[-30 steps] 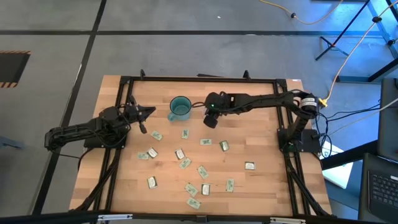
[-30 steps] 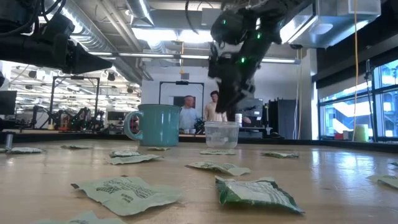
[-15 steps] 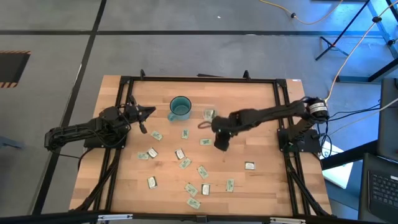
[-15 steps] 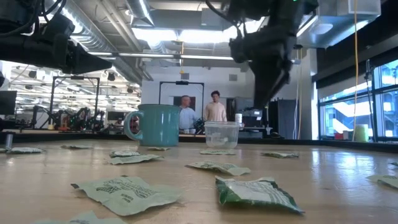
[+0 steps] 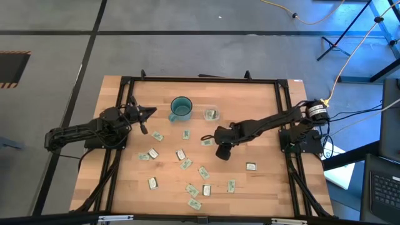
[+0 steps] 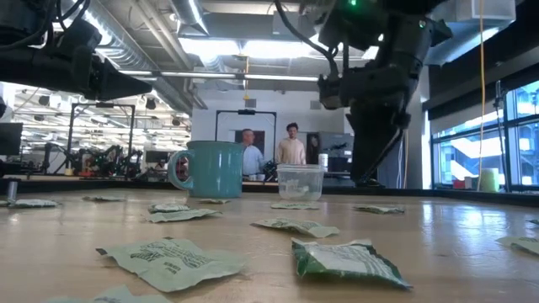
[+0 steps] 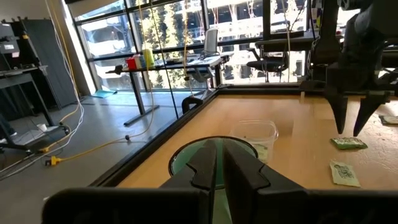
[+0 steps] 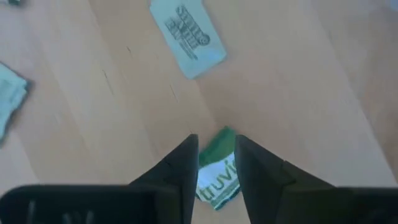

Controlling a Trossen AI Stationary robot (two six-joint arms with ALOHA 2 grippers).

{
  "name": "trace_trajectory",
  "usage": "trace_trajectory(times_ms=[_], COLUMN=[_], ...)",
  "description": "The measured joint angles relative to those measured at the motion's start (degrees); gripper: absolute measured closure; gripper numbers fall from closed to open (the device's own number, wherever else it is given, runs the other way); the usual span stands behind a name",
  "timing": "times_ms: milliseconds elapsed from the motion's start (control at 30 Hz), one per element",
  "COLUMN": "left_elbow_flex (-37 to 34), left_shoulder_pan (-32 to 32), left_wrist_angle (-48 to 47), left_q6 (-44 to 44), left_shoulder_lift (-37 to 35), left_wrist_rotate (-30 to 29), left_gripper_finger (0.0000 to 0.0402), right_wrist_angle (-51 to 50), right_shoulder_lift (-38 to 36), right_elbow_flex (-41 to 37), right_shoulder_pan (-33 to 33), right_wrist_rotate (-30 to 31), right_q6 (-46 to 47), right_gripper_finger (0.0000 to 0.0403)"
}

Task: Pick and place items into bin
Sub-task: Put the green stevia packet into the transparent bin

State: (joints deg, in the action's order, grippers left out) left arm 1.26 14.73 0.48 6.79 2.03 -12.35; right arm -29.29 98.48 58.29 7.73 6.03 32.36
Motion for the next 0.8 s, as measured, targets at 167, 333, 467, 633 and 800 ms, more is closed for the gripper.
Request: trace_trajectory(times_ms=[167,333,467,633,800], left_elbow_flex=[0.00,0.00,0.00,0.00,0.00], left_shoulder_pan=[0.01,0.00,-0.01,0.01,0.00], left_wrist_angle=[-0.03,-0.03,-0.03,-0.03,-0.03], left_q6=[0.00,0.00,0.00,0.00,0.00], left_shoulder_lift=[0.12,0.12,0.12,0.12,0.12], left_wrist_rotate=[0.00,-0.01,-0.01,-0.01,-0.01], left_gripper_finger=[0.0382,0.0382,0.0382,0.0382,0.0382], right_wrist_angle=[3.46,4.65,5.88,6.20,6.37], right_shoulder_lift=[0.33,0.33,0.28,0.22,0.22], right_elbow_flex=[-3.40,-6.27,-7.45,-7.79,-7.85], right_shoulder_pan=[0.04,0.04,0.04,0.04,0.04], right_wrist_rotate=[-0.16,-0.14,-0.11,0.02,-0.12], right_q6=[-1.27,-1.11,-1.04,-0.98,-1.09], right_gripper_finger=[0.0295,0.0295,0.0295,0.0312,0.0356])
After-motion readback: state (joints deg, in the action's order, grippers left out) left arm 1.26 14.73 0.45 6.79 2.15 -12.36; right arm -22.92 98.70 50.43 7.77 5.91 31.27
